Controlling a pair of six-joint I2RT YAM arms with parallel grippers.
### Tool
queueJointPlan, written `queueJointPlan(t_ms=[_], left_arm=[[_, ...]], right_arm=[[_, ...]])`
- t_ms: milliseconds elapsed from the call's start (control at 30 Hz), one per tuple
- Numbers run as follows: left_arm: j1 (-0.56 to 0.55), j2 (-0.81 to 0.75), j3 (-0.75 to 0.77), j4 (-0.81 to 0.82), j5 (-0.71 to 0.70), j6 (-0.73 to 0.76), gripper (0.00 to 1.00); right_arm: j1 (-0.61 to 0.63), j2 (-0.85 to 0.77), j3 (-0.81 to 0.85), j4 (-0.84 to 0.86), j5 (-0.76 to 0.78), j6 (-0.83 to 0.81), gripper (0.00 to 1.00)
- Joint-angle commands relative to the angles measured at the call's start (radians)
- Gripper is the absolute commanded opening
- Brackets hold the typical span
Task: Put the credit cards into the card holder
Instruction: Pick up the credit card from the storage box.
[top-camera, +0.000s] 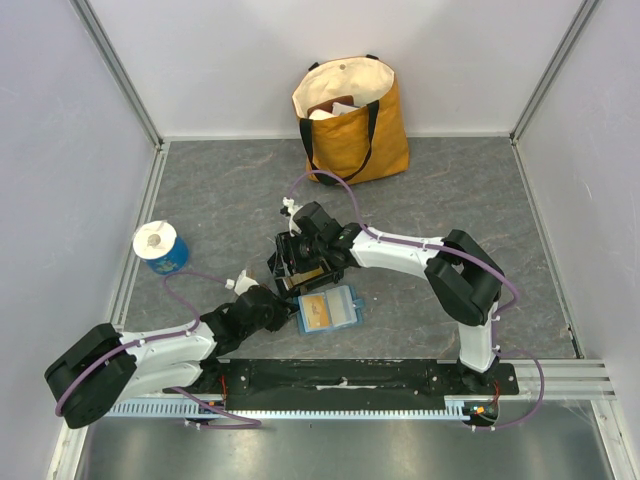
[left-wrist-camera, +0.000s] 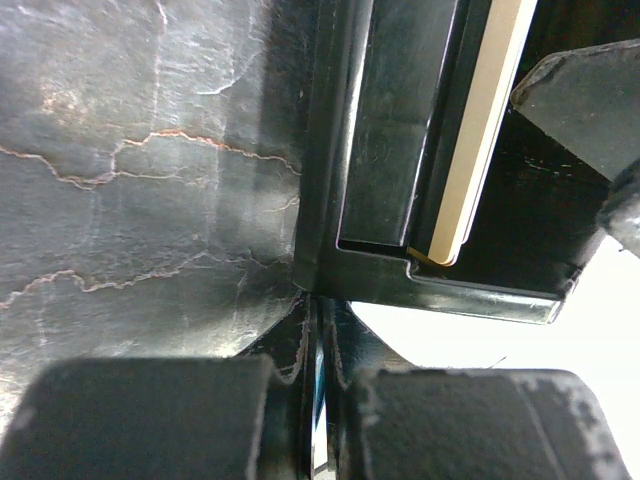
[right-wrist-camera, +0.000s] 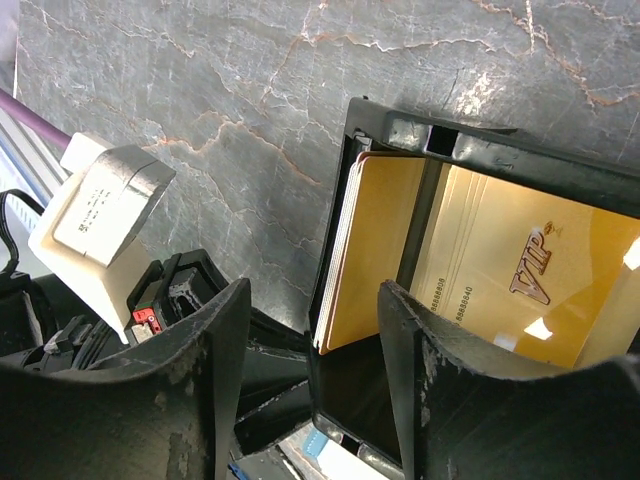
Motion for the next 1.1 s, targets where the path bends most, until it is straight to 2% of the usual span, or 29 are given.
queueJointPlan(t_ms=[0,367,600,1067], left_arm=[[0.006,0.009,-0.016,-0.084,-0.011,0.063,0.02],[0.013,0.026,-0.008,-0.079,-0.006,0.072,0.02],[0.019,0.031,-0.011,-0.073,0.001,0.074,0.02],[0.023,0.031,-0.015,-0.064,0.009,0.075,0.02]], right_arm=[[-0.006,0.016,0.034,0.023,0.003,-0.008,0.62],[-0.005,0.079,0.056,0.046,-0.089,0.002,0.63],[-0.006,0.041,0.033,0.061,-0.106,0.006,0.51],[-0.006,0.007,0.022,0.066,-0.112,0.01,0.35]])
